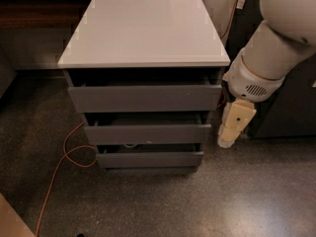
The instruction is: Pick coke can from bottom drawer and place on counter
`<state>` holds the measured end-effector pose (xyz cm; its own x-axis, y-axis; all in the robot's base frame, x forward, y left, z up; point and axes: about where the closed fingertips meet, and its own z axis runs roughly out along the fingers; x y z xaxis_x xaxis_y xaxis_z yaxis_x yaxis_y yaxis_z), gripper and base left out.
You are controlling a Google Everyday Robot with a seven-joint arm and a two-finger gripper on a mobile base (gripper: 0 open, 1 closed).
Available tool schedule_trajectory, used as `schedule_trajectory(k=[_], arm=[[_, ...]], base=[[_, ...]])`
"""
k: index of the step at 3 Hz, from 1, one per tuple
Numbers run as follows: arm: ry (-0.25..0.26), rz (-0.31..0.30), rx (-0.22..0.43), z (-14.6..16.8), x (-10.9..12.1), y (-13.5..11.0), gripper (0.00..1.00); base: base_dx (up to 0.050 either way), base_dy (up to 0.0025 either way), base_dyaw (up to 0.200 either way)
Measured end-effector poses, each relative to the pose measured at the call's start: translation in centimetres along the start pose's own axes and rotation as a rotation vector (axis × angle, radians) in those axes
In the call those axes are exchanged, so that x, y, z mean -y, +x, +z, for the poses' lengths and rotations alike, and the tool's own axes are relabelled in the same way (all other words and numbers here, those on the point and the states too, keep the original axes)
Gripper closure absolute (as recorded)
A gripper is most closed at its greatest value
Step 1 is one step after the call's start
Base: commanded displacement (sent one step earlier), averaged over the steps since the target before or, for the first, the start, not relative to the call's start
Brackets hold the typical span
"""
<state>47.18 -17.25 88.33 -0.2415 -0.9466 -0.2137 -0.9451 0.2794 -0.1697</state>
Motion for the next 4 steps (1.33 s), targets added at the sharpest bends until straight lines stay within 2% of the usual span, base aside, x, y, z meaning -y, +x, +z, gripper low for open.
schedule_trajectory(k=[2, 4], arm=[[-0.006, 0.030, 0.049, 8.5, -0.4, -1.8, 0.00], [0.007, 0.079, 0.165, 16.0, -1.2, -3.2, 0.00]], base=[[0.000, 0.00000, 0.000], [0.000, 0.00000, 0.000]])
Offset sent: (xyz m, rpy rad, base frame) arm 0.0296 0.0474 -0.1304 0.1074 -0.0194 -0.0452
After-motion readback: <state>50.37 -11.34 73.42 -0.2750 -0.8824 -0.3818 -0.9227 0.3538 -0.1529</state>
